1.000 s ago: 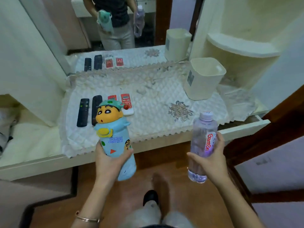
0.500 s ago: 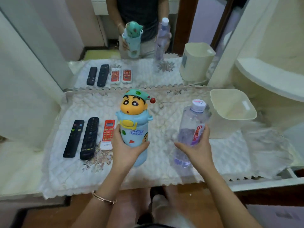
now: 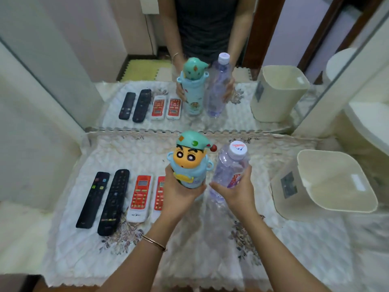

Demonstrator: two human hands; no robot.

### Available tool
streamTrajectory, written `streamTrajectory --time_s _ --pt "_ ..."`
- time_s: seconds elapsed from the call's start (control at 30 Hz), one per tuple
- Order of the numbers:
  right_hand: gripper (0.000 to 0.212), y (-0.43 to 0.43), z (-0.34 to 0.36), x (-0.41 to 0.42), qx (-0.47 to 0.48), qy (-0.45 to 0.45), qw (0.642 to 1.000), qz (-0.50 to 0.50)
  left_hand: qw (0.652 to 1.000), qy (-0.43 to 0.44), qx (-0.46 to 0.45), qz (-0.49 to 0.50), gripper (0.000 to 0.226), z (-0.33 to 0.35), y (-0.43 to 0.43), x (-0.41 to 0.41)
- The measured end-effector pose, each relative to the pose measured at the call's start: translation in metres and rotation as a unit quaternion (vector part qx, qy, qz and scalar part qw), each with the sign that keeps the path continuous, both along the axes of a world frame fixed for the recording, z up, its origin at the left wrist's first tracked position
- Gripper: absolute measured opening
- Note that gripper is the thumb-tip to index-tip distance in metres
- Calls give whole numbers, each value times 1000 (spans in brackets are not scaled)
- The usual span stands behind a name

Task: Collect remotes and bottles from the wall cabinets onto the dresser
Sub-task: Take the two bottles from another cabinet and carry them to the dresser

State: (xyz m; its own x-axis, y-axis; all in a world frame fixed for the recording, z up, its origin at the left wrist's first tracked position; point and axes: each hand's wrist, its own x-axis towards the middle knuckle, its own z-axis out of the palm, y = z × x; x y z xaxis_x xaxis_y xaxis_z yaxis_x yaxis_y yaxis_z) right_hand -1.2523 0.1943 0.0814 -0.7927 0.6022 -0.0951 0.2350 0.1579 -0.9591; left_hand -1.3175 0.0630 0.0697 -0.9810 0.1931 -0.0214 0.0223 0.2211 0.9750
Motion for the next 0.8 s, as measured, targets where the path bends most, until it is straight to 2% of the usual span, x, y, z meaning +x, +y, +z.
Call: streamTrajectory --time_s 0.17,0.27,0.43,0.53,0.6,0.7,0.8 --pt "80 -2 -13 3 3 0 1000 2 998 -25 -49 -34 67 -25 -4 -11" --pt "80 -2 -16 10 1 -2 1000 27 997 -12 -51 -51 63 -33 -8 -12" --pt "79 2 -23 18 22 -48 994 91 994 -31 -57 -89 68 -38 -18 -12" --pt "80 3 -22 20 40 -58 995 65 992 -35 -70 -104 78 -33 -24 -4" --pt "72 2 -17 23 56 -44 997 37 990 -40 -88 -98 84 -28 -27 3" --pt "69 -1 -13 26 78 -21 997 3 997 -22 -58 -56 61 -24 -26 8" --pt "70 -3 -13 27 79 -9 997 -13 998 0 -55 -23 58 -21 -24 11"
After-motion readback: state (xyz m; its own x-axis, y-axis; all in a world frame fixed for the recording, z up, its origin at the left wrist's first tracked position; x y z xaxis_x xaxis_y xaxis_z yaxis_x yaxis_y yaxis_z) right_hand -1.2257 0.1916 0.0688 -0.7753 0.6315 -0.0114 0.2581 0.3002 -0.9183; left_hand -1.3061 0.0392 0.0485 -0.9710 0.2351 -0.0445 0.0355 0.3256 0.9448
